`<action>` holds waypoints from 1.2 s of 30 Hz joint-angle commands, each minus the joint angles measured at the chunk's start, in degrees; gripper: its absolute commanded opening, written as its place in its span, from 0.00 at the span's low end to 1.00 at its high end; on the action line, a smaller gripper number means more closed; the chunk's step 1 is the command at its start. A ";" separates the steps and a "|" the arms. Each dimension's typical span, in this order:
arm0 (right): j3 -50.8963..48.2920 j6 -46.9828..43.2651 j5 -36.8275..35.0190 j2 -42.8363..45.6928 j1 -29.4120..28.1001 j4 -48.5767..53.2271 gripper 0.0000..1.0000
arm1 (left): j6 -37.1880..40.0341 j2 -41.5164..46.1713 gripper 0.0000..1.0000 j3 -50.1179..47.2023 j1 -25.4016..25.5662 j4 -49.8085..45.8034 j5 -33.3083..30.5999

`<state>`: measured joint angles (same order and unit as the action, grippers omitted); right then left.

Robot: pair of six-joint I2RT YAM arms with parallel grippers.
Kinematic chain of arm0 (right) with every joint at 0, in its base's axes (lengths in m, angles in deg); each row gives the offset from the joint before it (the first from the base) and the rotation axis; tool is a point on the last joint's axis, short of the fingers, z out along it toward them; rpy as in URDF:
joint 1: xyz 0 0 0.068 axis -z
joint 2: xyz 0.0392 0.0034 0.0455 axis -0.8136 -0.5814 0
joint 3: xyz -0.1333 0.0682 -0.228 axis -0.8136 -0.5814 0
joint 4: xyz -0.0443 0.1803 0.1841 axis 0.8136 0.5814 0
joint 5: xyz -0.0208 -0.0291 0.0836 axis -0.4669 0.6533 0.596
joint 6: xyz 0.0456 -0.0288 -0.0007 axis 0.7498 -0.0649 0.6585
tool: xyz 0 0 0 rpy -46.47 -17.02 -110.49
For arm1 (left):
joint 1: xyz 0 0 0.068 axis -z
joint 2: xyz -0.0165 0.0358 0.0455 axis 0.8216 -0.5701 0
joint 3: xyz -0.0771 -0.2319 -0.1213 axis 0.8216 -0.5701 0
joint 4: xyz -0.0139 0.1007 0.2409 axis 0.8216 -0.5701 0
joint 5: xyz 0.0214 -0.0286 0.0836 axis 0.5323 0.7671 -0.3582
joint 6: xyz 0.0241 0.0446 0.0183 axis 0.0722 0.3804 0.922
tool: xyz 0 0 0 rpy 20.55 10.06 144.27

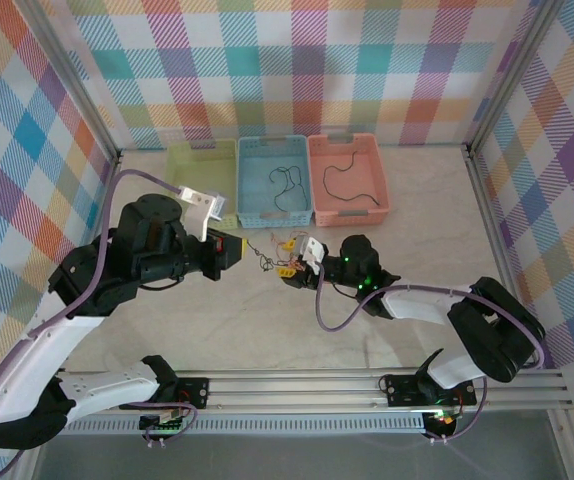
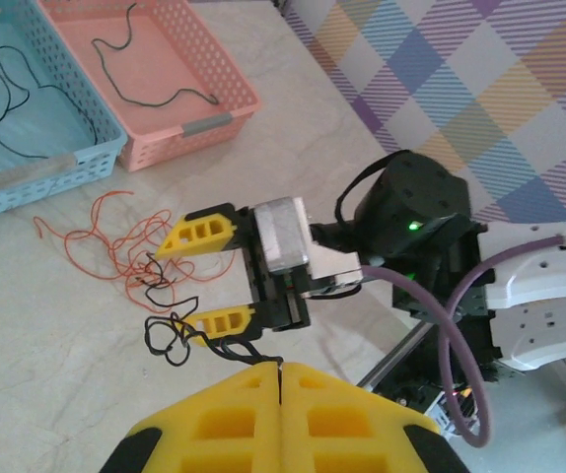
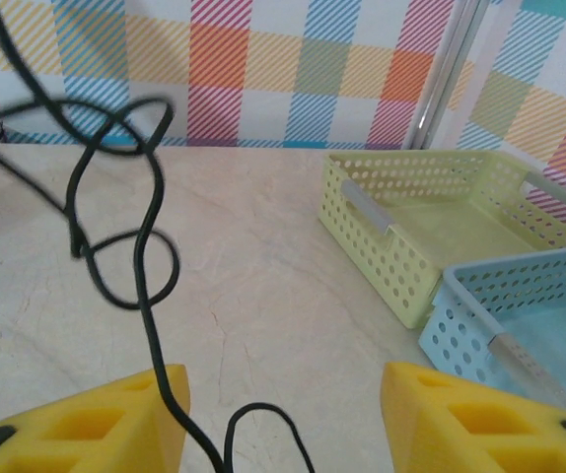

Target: Untangle the cables

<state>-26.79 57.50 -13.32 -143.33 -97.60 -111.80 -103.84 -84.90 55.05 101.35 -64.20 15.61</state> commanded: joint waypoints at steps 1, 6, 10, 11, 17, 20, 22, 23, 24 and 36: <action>1.91 -1.41 0.78 -2.19 -0.08 -1.22 0.50 | 0.52 0.42 0.00 2.91 0.80 -0.84 1.95; 3.82 -0.81 3.28 -3.33 -0.08 0.33 0.37 | 0.04 -0.51 0.00 4.53 0.75 -1.36 3.33; 4.52 -0.70 5.13 -4.25 -0.09 0.11 0.17 | -0.56 -0.39 0.00 5.60 0.78 -2.18 3.09; 4.56 -0.42 5.23 -4.42 0.00 -0.22 0.13 | -0.64 -0.30 0.00 5.93 0.74 -2.49 2.72; 3.25 0.52 3.63 -4.56 0.08 -1.79 0.00 | -1.10 1.65 0.00 6.70 0.82 -2.87 -1.21; 2.43 2.73 3.24 -5.03 1.23 -2.85 0.00 | -1.65 2.93 0.00 7.47 0.77 -3.02 -3.93; 1.90 4.57 2.82 -5.56 2.33 -3.24 0.00 | -1.97 4.18 0.00 8.19 0.82 -3.59 -7.54; 1.76 4.95 2.28 -5.83 2.75 -3.16 0.00 | -2.01 4.89 0.00 8.62 0.74 -3.75 -9.06; 1.66 5.23 1.34 -6.11 3.10 -2.75 0.00 | -2.00 5.89 0.00 9.07 0.74 -3.91 -10.86; 2.55 5.97 -5.94 -7.04 4.48 2.60 0.00 | 0.54 19.39 0.00 10.80 0.74 -3.88 -29.95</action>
<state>-24.63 62.62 -17.87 -150.06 -93.25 -110.70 -105.04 -66.60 65.45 101.35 -67.57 -8.32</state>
